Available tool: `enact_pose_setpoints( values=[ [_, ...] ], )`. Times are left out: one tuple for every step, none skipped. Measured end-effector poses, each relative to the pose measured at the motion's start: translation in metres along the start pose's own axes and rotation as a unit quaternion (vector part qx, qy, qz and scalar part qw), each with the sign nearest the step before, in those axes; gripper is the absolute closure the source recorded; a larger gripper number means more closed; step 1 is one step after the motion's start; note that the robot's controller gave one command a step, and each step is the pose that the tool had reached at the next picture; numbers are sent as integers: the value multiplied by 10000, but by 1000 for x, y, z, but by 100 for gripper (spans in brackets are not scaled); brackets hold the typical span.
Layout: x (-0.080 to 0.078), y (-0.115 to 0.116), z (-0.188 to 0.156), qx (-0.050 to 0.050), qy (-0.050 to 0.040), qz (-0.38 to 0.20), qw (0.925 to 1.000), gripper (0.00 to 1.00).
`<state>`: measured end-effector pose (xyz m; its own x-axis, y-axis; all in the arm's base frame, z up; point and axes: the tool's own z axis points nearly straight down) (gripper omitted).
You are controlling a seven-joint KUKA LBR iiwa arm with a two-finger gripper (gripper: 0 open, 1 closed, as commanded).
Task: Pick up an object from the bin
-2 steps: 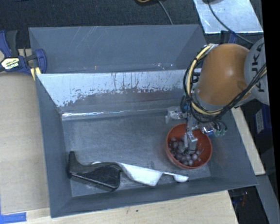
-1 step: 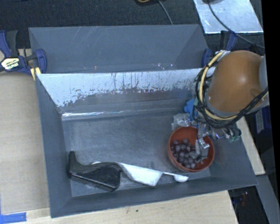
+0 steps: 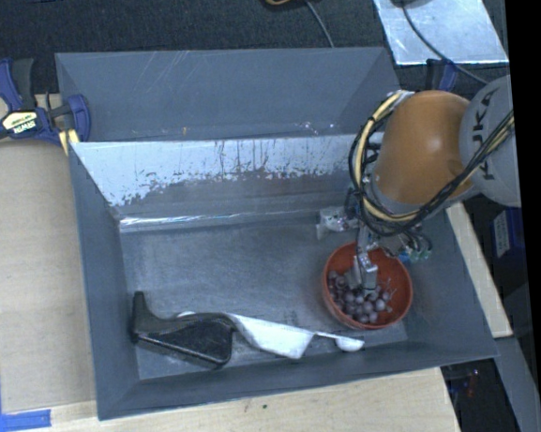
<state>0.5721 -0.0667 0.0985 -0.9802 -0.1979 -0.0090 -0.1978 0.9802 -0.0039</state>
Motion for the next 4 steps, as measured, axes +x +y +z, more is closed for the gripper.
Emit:
enact_pose_setpoints(
  values=[
    [21,-27,18,25,-173,-210,9996,100],
    [20,-27,18,25,-173,-210,9996,100],
    [14,-31,21,23,-219,-115,9997,100],
    [14,-27,18,36,-212,-116,9997,100]
  ],
)
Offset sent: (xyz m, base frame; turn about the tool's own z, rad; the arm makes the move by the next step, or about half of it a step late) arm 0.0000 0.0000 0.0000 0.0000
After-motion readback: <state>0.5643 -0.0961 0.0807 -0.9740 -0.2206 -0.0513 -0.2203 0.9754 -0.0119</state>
